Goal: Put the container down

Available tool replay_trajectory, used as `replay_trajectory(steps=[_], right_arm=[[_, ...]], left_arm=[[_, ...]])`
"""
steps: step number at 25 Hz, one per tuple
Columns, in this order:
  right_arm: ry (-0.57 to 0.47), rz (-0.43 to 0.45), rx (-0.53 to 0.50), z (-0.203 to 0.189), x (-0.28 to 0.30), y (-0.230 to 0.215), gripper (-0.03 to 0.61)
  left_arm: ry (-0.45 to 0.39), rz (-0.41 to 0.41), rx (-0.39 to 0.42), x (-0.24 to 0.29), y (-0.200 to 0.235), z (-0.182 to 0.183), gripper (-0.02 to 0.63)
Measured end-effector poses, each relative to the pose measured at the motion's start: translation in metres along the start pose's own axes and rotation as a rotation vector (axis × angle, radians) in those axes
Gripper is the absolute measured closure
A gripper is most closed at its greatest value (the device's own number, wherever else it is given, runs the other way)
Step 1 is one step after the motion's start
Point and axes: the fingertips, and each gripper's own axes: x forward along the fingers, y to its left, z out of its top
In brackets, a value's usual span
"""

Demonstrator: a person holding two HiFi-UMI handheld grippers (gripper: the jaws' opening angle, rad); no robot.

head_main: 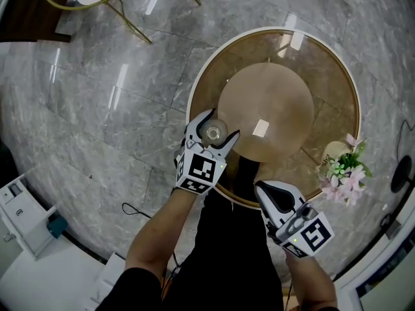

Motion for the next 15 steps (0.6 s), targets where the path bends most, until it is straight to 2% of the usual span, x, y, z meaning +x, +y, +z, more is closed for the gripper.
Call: replay_trajectory(steps=[15], right_arm=[[-0.035,-0.020,-0.005,0.001,-0.011,0.014,0.563]], left_arm=[[0.003,-0.034,0.080,-0.001,-0.009,0.009,0.258]])
